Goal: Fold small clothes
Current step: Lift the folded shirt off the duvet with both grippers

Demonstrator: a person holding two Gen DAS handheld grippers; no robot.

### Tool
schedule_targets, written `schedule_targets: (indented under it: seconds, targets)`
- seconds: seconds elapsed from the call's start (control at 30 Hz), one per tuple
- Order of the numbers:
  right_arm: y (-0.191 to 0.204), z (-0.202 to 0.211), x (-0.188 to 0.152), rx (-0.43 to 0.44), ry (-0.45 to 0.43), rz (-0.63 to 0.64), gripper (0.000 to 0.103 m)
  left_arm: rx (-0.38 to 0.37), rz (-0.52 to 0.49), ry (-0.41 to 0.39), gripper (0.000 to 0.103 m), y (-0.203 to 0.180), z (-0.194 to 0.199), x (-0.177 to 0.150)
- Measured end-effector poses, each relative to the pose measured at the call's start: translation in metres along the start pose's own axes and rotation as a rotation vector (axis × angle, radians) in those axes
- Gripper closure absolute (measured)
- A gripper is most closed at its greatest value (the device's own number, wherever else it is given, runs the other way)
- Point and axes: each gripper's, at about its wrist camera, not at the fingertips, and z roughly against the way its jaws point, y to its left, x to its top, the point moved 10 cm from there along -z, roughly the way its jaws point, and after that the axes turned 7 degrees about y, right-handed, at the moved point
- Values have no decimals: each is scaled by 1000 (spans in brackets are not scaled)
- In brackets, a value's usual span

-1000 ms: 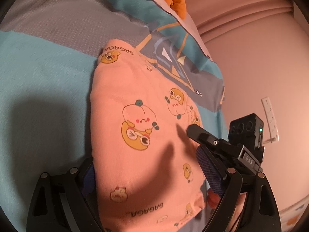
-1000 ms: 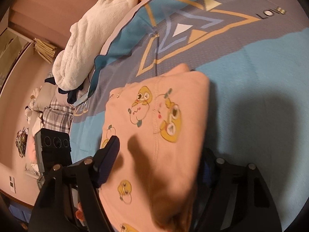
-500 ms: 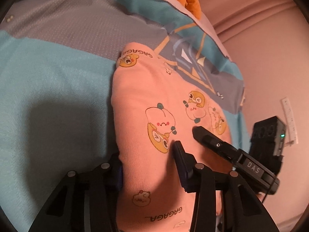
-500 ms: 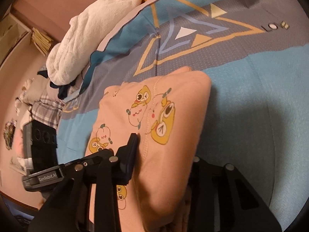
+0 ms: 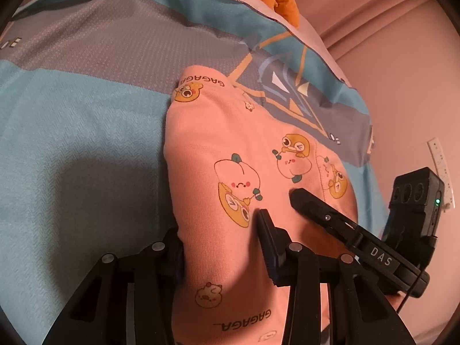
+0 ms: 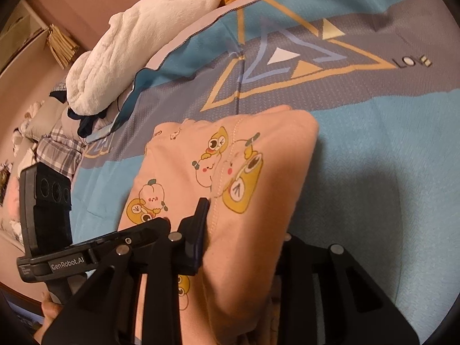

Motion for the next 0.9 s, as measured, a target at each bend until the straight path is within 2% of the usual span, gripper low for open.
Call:
schedule_targets:
  seconds: [0.13,0.27,0.47,0.9]
  targets:
    - [7,3,0,-38,-22,42,78,38,-21,-23,67,-4,1,0]
    - [15,9,0,-59,-59,88,80,38,-22,-33,74,-7,2,0]
    - [27,26,-2,-32,-111,99,81,49,-42,-46,77,-14,8,-1]
    - [60,93,-29,5,-197,154,81,-15,-88,-90,78,-55,50,-31]
